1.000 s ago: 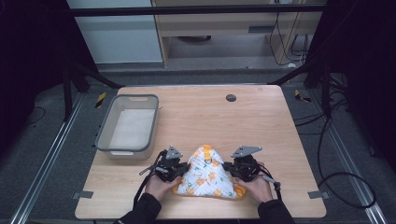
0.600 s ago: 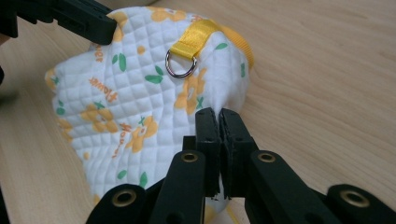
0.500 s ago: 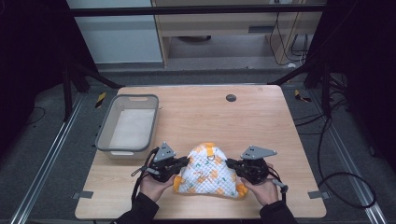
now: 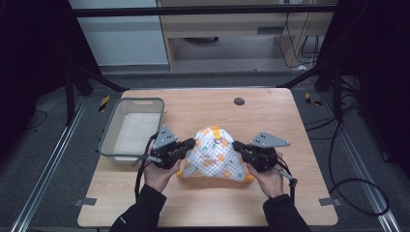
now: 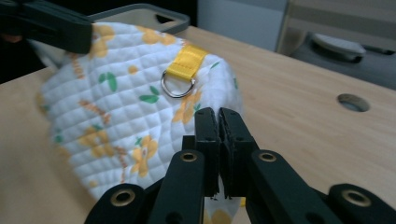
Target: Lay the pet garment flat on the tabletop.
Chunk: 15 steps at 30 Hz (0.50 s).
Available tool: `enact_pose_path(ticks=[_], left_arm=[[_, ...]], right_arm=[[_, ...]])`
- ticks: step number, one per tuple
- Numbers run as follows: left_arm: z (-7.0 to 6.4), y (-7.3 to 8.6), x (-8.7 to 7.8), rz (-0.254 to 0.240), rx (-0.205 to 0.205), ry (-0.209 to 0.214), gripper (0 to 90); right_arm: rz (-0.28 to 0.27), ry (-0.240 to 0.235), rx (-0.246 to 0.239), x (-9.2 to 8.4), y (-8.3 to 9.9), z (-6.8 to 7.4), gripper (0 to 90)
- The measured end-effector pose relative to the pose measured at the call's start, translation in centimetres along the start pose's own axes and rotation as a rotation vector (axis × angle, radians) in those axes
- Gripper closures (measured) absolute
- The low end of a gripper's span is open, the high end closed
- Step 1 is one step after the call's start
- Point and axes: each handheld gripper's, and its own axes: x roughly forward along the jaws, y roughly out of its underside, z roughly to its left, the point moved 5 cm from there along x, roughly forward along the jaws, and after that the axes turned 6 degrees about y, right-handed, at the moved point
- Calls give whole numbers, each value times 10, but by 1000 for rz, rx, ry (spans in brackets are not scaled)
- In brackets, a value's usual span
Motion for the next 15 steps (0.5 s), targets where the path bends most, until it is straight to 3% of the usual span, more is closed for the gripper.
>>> enact_pose_path(ticks=[1,2,3,4,5,6,7,9,12,14,15], left_arm=[[12,-4,13,-13,-12,-46,860],[12,-4,13,-13,-12,-46,854],[20,-4,20,-18,-32,-76,848],[27,-4,29,-25,-62,-97,848],[34,-1,37,-20,-90,-114,788],[41,1,46,-11,-120,-136,703],[48,5,52,5,-140,-162,703],[56,12,57,37,-168,-172,576],[58,16,50,39,-155,-180,459],[55,17,35,34,-137,-161,425],[55,17,35,34,-137,-161,414]], right_arm=[[-8,31,-5,9,-2,-5,869],[-8,31,-5,9,-2,-5,869],[2,98,-14,30,-2,-15,867],[2,98,-14,30,-2,-15,867],[32,152,-5,51,5,-24,849],[56,173,-8,61,10,-28,823],[56,173,-8,61,10,-28,823],[91,210,-14,72,17,-34,775],[92,214,-23,68,18,-38,724],[63,206,-25,51,12,-42,677],[63,206,-25,51,12,-42,677]])
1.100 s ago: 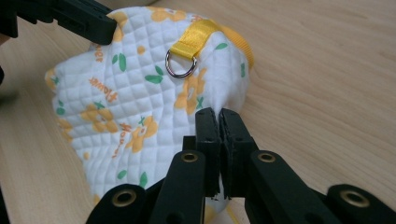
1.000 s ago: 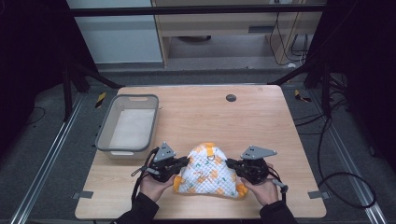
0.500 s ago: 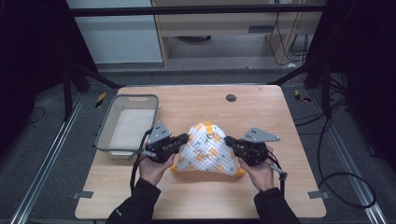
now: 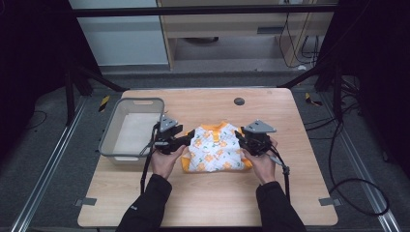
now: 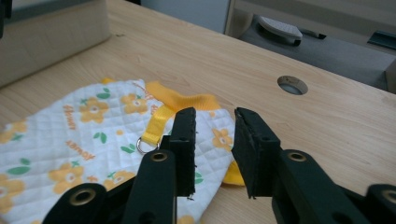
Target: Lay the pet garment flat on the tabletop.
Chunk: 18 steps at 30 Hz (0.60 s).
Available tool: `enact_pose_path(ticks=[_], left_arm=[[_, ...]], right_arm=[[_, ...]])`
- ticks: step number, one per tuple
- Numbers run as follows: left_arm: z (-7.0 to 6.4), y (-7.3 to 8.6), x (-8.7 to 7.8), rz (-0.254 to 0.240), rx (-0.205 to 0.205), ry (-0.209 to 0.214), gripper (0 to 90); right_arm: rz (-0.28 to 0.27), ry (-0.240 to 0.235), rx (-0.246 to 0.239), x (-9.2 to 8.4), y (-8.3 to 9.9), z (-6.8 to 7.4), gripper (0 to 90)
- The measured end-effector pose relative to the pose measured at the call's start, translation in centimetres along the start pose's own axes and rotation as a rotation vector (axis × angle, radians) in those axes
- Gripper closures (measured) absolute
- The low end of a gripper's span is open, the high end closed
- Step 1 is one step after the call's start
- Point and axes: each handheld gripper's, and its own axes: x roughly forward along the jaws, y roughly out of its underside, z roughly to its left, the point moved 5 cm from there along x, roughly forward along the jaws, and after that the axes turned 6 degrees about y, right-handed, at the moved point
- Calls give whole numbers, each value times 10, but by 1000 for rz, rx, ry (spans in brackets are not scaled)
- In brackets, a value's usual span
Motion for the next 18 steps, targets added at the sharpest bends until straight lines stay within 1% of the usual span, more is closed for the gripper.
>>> enact_pose_path(ticks=[1,2,3,4,5,6,7,8,9,11,14,15,16,17,18], left_arm=[[-1,1,-6,5,16,5,414],[-1,3,-19,11,46,9,393],[-1,3,-19,11,46,9,386],[-2,5,-25,15,52,19,386],[-2,13,-35,40,84,25,375],[-2,13,-35,40,84,25,373],[-2,17,-39,47,100,18,373],[-3,27,-45,67,102,25,367],[-3,27,-45,67,102,25,362],[-4,38,-48,85,106,31,359],[-8,58,-50,131,136,39,353],[-10,68,-50,149,152,39,350],[-10,74,-49,157,156,37,349],[-10,74,-49,157,156,37,350],[-11,79,-48,171,151,37,351]], right_arm=[[-7,-9,9,-6,-1,-3,657],[-22,-17,4,-20,-2,-8,616],[-22,-17,4,-20,-2,-8,616],[-22,-18,0,-27,-2,-10,600],[-29,-29,-5,-40,1,-14,564],[-29,-29,-5,-40,1,-14,564],[-25,-35,-10,-46,4,-15,549],[-19,-47,-3,-56,11,-17,516],[-19,-47,-3,-56,11,-17,516],[-5,-59,1,-63,20,-18,499],[27,-81,-16,-68,35,-16,474],[47,-103,-20,-70,46,-13,461],[53,-115,-20,-71,51,-11,453],[59,-124,-18,-71,56,-10,446],[62,-130,-18,-71,60,-8,443]])
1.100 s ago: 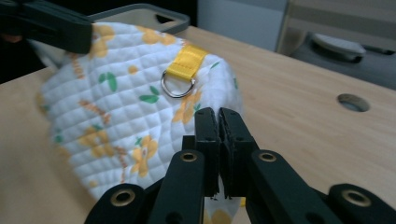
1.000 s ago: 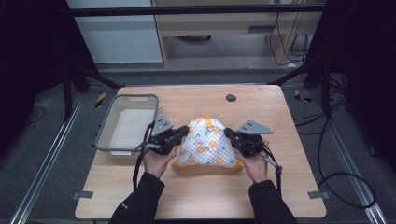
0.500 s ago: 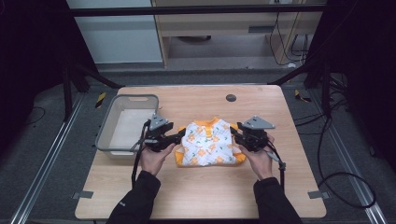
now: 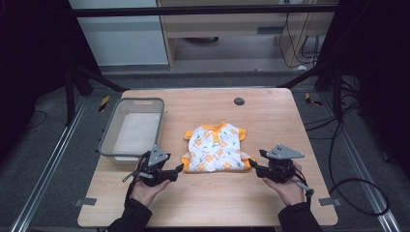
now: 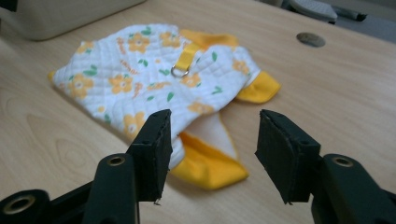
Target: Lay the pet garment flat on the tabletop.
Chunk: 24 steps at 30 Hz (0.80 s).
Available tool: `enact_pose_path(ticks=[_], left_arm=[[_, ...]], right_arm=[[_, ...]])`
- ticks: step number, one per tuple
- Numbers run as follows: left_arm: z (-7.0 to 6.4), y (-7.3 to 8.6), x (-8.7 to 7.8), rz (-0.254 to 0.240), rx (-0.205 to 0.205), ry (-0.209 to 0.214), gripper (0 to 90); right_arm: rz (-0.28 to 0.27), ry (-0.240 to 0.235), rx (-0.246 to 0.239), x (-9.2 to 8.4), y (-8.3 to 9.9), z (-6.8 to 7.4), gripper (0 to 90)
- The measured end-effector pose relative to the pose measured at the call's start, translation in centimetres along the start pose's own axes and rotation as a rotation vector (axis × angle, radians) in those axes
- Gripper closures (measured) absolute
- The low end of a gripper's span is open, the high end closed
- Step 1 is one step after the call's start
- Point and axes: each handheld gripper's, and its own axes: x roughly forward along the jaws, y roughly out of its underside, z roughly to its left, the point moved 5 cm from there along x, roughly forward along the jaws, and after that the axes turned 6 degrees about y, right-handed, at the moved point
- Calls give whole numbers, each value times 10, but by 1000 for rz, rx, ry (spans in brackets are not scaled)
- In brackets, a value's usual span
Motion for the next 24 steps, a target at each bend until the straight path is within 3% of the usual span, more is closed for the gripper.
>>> enact_pose_path(ticks=[3,4,10,19,23,24], left_arm=[[-1,8,9,37,-5,7,350],[-4,11,14,54,0,25,352],[-11,13,24,76,33,38,355],[-16,18,43,133,62,45,403],[-16,18,48,141,56,33,455],[-16,19,50,143,53,42,505]], right_arm=[[20,-19,-1,3,9,4,442],[42,-33,-22,8,18,7,445],[104,-68,-50,22,34,15,457],[97,-75,-58,38,32,19,510],[98,-90,-71,46,32,22,539],[103,-93,-78,48,32,23,570]])
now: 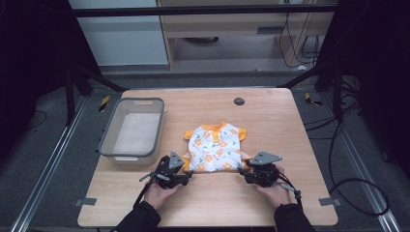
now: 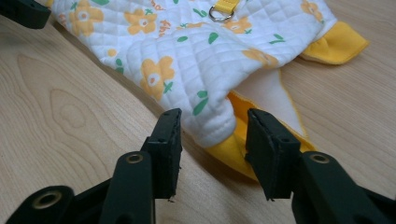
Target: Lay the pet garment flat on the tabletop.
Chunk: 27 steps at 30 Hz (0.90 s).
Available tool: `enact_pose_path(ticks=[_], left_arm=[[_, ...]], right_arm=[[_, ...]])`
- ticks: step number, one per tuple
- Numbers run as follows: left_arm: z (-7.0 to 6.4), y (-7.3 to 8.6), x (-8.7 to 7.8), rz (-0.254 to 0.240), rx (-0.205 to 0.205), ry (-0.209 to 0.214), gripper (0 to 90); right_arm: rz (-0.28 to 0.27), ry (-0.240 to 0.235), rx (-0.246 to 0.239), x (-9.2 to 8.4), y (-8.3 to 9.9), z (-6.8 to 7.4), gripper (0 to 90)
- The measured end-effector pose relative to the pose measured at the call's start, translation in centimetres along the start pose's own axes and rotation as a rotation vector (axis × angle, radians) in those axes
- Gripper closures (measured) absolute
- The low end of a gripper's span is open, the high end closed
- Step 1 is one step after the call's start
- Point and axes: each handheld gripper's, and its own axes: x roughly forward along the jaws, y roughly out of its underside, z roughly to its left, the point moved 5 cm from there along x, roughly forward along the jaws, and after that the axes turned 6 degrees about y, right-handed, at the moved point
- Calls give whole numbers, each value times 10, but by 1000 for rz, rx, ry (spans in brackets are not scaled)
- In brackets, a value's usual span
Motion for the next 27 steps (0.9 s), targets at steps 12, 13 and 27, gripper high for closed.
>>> enact_pose_path(ticks=[12,13,27], left_arm=[[-1,-2,1,25,-15,40,805],[-2,-3,-1,15,-16,44,819],[-21,-33,-75,-138,11,150,831]], right_arm=[[39,6,13,0,-2,4,818],[32,6,9,-2,-3,3,823],[-127,-96,88,-69,-26,17,828]])
